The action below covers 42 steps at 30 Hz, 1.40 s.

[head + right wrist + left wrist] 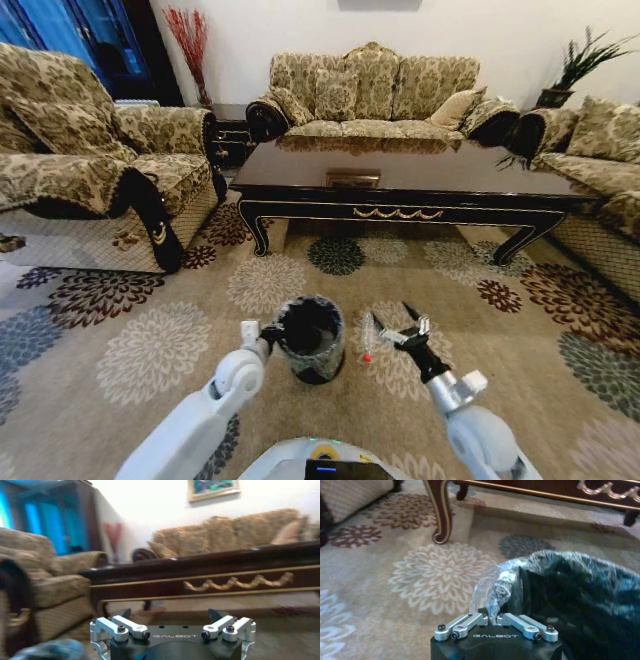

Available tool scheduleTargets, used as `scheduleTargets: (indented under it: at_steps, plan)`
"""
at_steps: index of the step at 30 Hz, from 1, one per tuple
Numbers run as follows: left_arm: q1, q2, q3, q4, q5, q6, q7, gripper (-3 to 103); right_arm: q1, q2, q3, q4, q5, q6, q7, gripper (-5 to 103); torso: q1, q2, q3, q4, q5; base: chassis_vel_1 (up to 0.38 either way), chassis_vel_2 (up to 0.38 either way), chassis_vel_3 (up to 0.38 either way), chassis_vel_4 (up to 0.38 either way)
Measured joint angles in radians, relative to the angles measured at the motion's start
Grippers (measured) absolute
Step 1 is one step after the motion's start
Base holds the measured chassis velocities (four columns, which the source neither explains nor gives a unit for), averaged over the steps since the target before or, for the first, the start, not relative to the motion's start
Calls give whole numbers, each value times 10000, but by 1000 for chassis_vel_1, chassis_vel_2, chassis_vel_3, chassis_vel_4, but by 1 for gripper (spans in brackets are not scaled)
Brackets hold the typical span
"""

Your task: Move to the front of the table and pick up the trash from the floor, then place it into the trash bin.

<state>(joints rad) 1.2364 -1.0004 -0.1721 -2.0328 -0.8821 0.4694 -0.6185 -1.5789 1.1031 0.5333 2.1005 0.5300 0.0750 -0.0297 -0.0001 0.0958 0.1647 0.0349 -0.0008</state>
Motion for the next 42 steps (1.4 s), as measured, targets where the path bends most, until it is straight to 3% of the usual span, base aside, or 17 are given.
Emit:
scheduleTargets:
  at_steps: [7, 14, 18, 27, 42]
  plan:
    - [647, 154, -1225, 150, -504, -226, 247, 3, 1080, 77, -255, -2132, -249, -703, 1100, 100, 0, 0, 0, 0, 9, 0, 0, 0, 0]
    - [1476, 120, -2394, 365, -791, -410, 515, 3, 1887, 57, -1127, -3698, -542, -998, 1317, 100, 0, 0, 0, 1, 4, 0, 0, 0, 0]
    - [1941, 120, -3195, 511, -919, -509, 823, 3, 3152, 411, -2200, -5543, -658, -1016, 1416, 100, 1, -1, 1, 4, 6, 0, 0, 0, 0]
    - [2344, 44, -3705, 405, -743, -700, 867, 3, 5119, 1270, -3533, -7935, -717, -900, 1389, 100, 1, 0, 0, 3, 4, 0, 0, 0, 0]
    - [2346, -18, -3463, 286, -764, -732, 808, 3, 6018, 2048, -4078, -10101, -784, -802, 1430, 100, 1, -1, 0, 2, 8, 0, 0, 0, 0]
